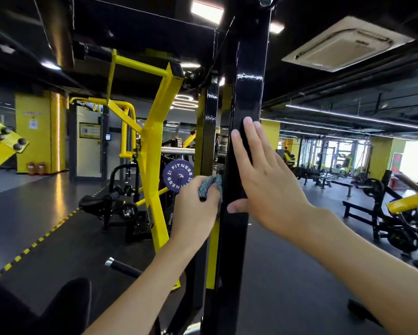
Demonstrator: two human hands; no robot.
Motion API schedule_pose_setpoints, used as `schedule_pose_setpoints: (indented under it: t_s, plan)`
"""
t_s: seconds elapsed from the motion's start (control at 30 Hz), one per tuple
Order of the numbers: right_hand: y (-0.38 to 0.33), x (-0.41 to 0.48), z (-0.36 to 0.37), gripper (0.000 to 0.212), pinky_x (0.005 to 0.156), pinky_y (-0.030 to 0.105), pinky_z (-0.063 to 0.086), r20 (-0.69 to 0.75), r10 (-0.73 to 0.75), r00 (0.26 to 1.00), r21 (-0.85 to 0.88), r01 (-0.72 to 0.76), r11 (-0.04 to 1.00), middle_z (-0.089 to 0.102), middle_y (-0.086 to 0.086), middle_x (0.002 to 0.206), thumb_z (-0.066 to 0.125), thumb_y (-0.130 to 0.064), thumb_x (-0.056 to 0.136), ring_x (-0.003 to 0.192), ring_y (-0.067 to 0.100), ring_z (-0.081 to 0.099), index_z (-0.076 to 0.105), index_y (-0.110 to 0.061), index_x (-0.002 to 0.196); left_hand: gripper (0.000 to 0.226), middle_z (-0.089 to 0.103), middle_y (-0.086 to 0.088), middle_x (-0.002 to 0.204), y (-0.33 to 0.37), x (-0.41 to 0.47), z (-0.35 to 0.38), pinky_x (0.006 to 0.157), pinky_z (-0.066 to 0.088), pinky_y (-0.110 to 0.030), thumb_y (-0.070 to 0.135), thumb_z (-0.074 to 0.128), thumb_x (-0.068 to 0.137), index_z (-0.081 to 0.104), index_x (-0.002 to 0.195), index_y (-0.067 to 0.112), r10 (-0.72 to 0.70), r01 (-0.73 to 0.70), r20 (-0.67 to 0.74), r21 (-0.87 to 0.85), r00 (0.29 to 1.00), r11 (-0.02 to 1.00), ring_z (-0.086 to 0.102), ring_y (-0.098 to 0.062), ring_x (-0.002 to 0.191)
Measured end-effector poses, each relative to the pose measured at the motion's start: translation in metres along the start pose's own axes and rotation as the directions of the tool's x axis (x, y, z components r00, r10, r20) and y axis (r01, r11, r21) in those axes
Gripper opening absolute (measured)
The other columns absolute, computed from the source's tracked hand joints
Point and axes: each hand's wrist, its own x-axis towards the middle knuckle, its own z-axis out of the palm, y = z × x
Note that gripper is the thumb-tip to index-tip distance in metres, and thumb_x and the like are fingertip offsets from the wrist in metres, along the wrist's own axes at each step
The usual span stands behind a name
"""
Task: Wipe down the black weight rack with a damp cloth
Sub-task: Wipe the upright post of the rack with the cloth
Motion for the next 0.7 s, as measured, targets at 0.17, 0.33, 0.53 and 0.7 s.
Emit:
schedule_pose_setpoints:
  t_s: [0.17,0.33,0.53,0.7]
  plan:
    - [-0.002,-0.002,0.0,0.137,0.118,0.04,0.019,0.001,-0.006,1.0,0.04,0.006,0.999,-0.022,0.018,0.161,0.078,-0.059,0.065,0.149,0.032,-0.02,-0.01,-0.006,0.155,0.018,0.058,0.008,0.072,-0.006,0.018,0.008,0.052,0.036,-0.017,0.022,0.052,0.101,0.065,0.091,0.017,-0.082,0.082,0.006,0.029,0.997,0.996,0.054,-0.01,0.066]
    - [-0.002,-0.001,-0.001,0.135,0.118,0.037,0.012,0.024,-0.015,1.0,0.076,0.014,0.997,-0.029,0.016,0.159,0.076,-0.058,0.069,0.147,0.03,-0.027,-0.018,-0.008,0.153,0.013,0.065,0.011,0.083,0.012,0.022,0.003,0.058,0.043,-0.011,0.023,0.053,0.102,0.066,0.101,0.021,0.038,-0.039,-0.039,-0.036,0.999,0.999,0.062,-0.004,0.075]
    - [-0.001,0.005,-0.015,0.133,0.119,0.046,0.017,0.012,0.002,1.0,0.036,-0.002,0.999,0.001,0.021,0.162,0.083,-0.059,0.062,0.151,0.037,-0.002,0.006,-0.005,0.156,0.013,0.061,0.01,0.075,0.027,0.011,-0.008,0.054,0.039,-0.01,0.022,0.054,0.101,0.066,0.098,0.019,0.145,-0.145,-0.018,-0.023,0.989,0.989,0.057,0.001,0.065]
    - [0.015,0.032,-0.036,0.138,0.123,0.045,0.008,0.003,-0.002,1.0,0.045,0.002,0.999,-0.016,0.018,0.162,0.079,-0.063,0.063,0.15,0.032,-0.015,-0.008,-0.009,0.156,0.016,0.056,0.011,0.071,0.026,0.025,-0.005,0.05,0.037,-0.008,0.021,0.054,0.101,0.068,0.098,0.014,0.056,-0.057,0.011,0.049,0.998,0.997,0.055,-0.002,0.063]
